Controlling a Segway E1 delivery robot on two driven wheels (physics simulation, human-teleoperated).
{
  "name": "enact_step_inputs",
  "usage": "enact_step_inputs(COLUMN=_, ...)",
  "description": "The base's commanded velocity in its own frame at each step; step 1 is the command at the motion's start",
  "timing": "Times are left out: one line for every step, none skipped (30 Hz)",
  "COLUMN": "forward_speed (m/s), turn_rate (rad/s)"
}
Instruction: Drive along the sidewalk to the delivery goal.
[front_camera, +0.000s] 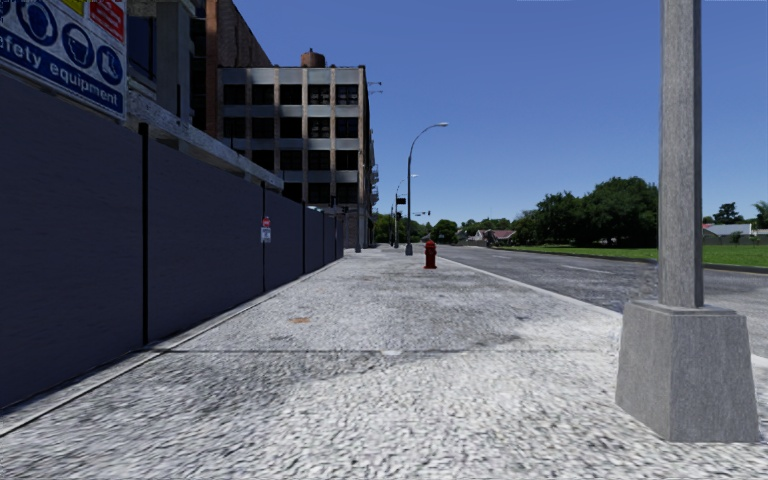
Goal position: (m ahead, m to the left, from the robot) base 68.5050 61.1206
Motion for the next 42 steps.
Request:
enact_step_inputs(forward_speed=2.0, turn_rate=0.0)
enact_step_inputs(forward_speed=2.0, turn_rate=0.0)
enact_step_inputs(forward_speed=2.0, turn_rate=0.0)
enact_step_inputs(forward_speed=2.0, turn_rate=0.0)
enact_step_inputs(forward_speed=2.0, turn_rate=0.0)
enact_step_inputs(forward_speed=2.0, turn_rate=0.0)
enact_step_inputs(forward_speed=2.0, turn_rate=0.0)
enact_step_inputs(forward_speed=2.0, turn_rate=0.0)
enact_step_inputs(forward_speed=2.0, turn_rate=0.0)
enact_step_inputs(forward_speed=2.0, turn_rate=0.0)
enact_step_inputs(forward_speed=2.0, turn_rate=0.0)
enact_step_inputs(forward_speed=2.0, turn_rate=0.0)
enact_step_inputs(forward_speed=2.0, turn_rate=0.0)
enact_step_inputs(forward_speed=2.0, turn_rate=0.0)
enact_step_inputs(forward_speed=2.0, turn_rate=0.0)
enact_step_inputs(forward_speed=2.0, turn_rate=0.0)
enact_step_inputs(forward_speed=2.0, turn_rate=0.0)
enact_step_inputs(forward_speed=2.0, turn_rate=0.0)
enact_step_inputs(forward_speed=2.0, turn_rate=0.0)
enact_step_inputs(forward_speed=2.0, turn_rate=0.0)
enact_step_inputs(forward_speed=2.0, turn_rate=0.0)
enact_step_inputs(forward_speed=2.0, turn_rate=0.0)
enact_step_inputs(forward_speed=2.0, turn_rate=0.0)
enact_step_inputs(forward_speed=2.0, turn_rate=0.0)
enact_step_inputs(forward_speed=2.0, turn_rate=0.0)
enact_step_inputs(forward_speed=2.0, turn_rate=0.0)
enact_step_inputs(forward_speed=2.0, turn_rate=0.0)
enact_step_inputs(forward_speed=2.0, turn_rate=0.0)
enact_step_inputs(forward_speed=2.0, turn_rate=0.0)
enact_step_inputs(forward_speed=2.0, turn_rate=0.0)
enact_step_inputs(forward_speed=2.0, turn_rate=0.0)
enact_step_inputs(forward_speed=2.0, turn_rate=0.0)
enact_step_inputs(forward_speed=2.0, turn_rate=0.0)
enact_step_inputs(forward_speed=2.0, turn_rate=0.0)
enact_step_inputs(forward_speed=2.0, turn_rate=0.0)
enact_step_inputs(forward_speed=2.0, turn_rate=0.0)
enact_step_inputs(forward_speed=2.0, turn_rate=0.0)
enact_step_inputs(forward_speed=2.0, turn_rate=0.0)
enact_step_inputs(forward_speed=2.0, turn_rate=0.0)
enact_step_inputs(forward_speed=2.0, turn_rate=0.0)
enact_step_inputs(forward_speed=2.0, turn_rate=0.0)
enact_step_inputs(forward_speed=2.0, turn_rate=0.0)
